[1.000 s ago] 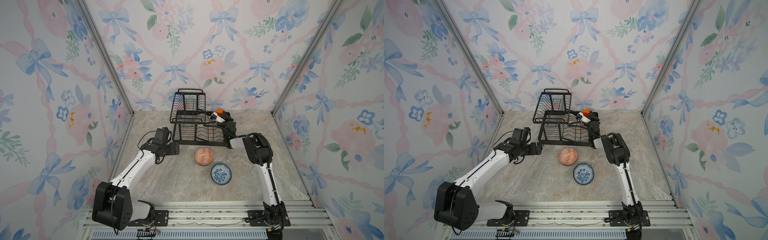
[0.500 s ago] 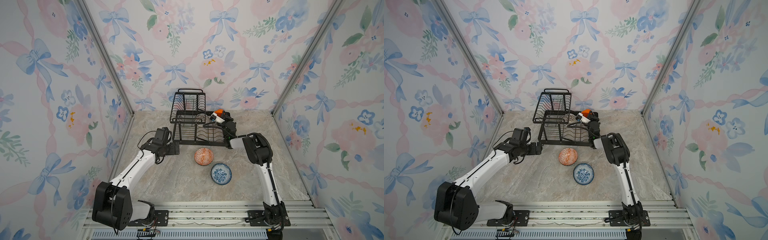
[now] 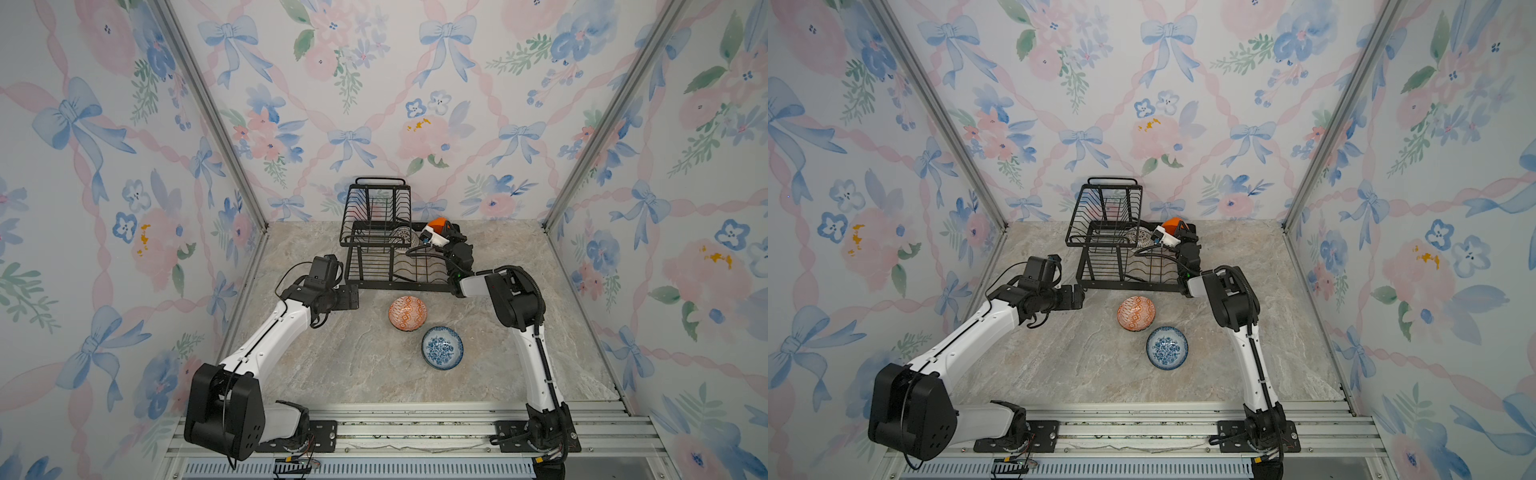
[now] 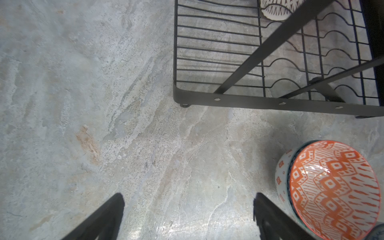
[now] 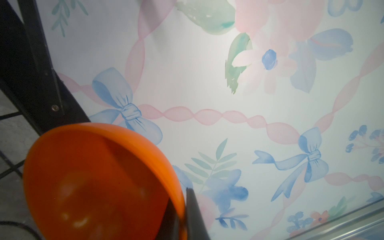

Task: Load bowls into a dish rack
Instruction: Place the bowl in the dish rack.

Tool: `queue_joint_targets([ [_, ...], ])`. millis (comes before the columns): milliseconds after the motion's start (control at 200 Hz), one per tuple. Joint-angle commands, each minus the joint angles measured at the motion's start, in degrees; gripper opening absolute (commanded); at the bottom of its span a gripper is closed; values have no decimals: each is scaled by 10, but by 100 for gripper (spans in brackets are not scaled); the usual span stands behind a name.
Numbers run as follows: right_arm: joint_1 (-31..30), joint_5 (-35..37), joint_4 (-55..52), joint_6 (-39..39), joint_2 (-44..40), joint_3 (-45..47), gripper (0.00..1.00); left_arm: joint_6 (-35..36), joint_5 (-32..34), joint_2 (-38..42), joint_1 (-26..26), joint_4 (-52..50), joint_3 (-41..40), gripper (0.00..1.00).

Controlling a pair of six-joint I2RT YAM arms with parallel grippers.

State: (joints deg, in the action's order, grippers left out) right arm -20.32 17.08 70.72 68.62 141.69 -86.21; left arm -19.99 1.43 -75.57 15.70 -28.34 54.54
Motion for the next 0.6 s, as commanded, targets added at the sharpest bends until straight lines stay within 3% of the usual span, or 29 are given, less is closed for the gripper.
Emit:
queue_joint_targets([
  [0, 4, -6, 20, 0, 36, 8, 12, 7, 0, 4, -5, 0, -2, 98],
  [145, 5, -6, 16, -1, 34, 8, 22, 8, 0, 5, -6, 0, -4, 98],
  [260, 5, -4, 15, -4, 32, 9, 24, 8, 0, 7, -6, 0, -4, 98],
  [350, 6, -2, 17, -7, 31, 10, 21, 8, 0, 6, -5, 0, -5, 98],
  [595, 8, 5, 27, -10, 24, 11, 2, 9, -2, 6, -6, 1, -3, 98],
])
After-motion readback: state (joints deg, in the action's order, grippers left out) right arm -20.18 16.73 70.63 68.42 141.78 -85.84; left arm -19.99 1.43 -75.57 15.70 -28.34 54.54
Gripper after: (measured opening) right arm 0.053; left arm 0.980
